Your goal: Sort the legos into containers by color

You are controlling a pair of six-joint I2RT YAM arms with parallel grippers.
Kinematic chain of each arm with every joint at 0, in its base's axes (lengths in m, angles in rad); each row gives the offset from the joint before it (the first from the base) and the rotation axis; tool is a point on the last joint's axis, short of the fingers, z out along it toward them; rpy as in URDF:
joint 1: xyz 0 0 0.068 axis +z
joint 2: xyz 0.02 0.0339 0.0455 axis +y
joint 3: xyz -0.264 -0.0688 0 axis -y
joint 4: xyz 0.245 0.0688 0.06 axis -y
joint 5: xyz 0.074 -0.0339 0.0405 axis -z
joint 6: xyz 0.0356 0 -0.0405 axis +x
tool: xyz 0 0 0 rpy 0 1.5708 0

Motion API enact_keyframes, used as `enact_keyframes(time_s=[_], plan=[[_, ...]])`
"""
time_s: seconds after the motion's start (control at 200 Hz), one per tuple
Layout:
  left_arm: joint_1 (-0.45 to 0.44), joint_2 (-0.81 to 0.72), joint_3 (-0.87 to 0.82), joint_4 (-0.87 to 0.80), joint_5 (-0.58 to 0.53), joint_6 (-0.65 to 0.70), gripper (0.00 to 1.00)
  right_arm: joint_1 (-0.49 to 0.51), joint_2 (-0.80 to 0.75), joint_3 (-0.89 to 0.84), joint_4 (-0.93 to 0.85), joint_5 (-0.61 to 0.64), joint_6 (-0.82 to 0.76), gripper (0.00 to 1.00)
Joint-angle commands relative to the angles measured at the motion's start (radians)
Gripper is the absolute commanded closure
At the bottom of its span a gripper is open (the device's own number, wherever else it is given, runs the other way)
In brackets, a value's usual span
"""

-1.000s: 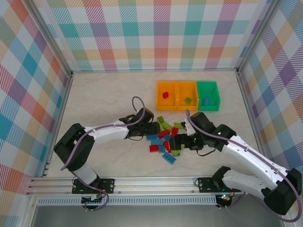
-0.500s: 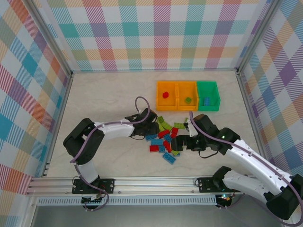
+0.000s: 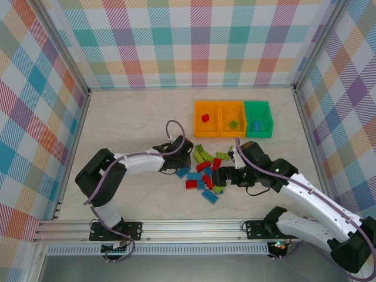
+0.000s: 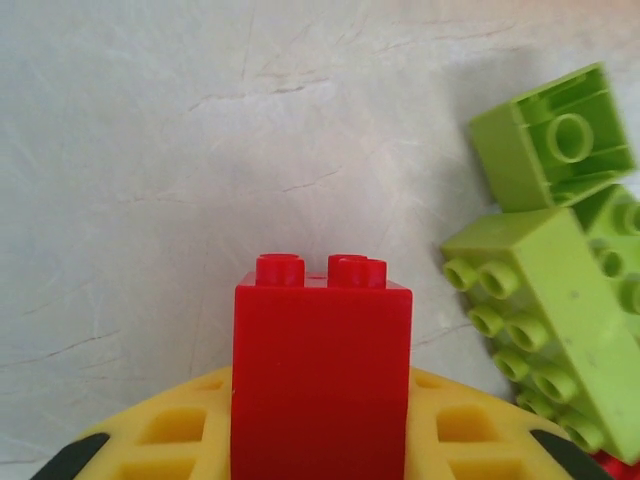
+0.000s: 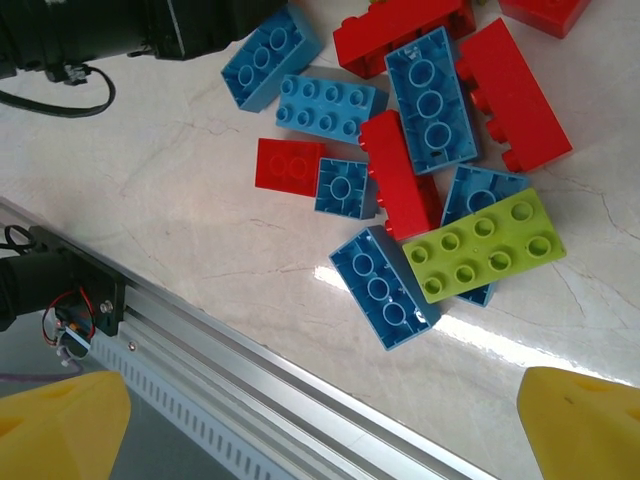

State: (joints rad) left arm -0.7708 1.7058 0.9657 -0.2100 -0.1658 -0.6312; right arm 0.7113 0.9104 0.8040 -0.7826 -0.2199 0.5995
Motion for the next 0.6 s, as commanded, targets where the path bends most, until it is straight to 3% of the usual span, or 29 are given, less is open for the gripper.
enact_keyframes(time_s=[0.0, 0.13, 0.265, 0.435, 0.595], plan=[[-0.017, -0.105, 0.044, -0.02, 0.001, 0.057, 0.75, 0.005, -0.042, -0.002, 0.051, 0.027, 0.026, 0.0], [-0.078, -0.109, 0.153, 0.007, -0.043, 0.119, 0.75, 0.005, -0.111, -0.014, 0.114, 0.158, 0.037, 0.0], [-0.072, 0.03, 0.332, 0.057, -0.152, 0.182, 0.75, 0.003, -0.175, -0.054, 0.211, 0.245, 0.039, 0.0], [-0.003, 0.299, 0.635, -0.003, -0.204, 0.237, 0.75, 0.002, -0.183, -0.03, 0.178, 0.239, 0.039, 0.0], [0.042, 0.454, 0.846, -0.06, -0.15, 0.271, 0.73, 0.001, -0.209, -0.032, 0.123, 0.211, 0.055, 0.0]])
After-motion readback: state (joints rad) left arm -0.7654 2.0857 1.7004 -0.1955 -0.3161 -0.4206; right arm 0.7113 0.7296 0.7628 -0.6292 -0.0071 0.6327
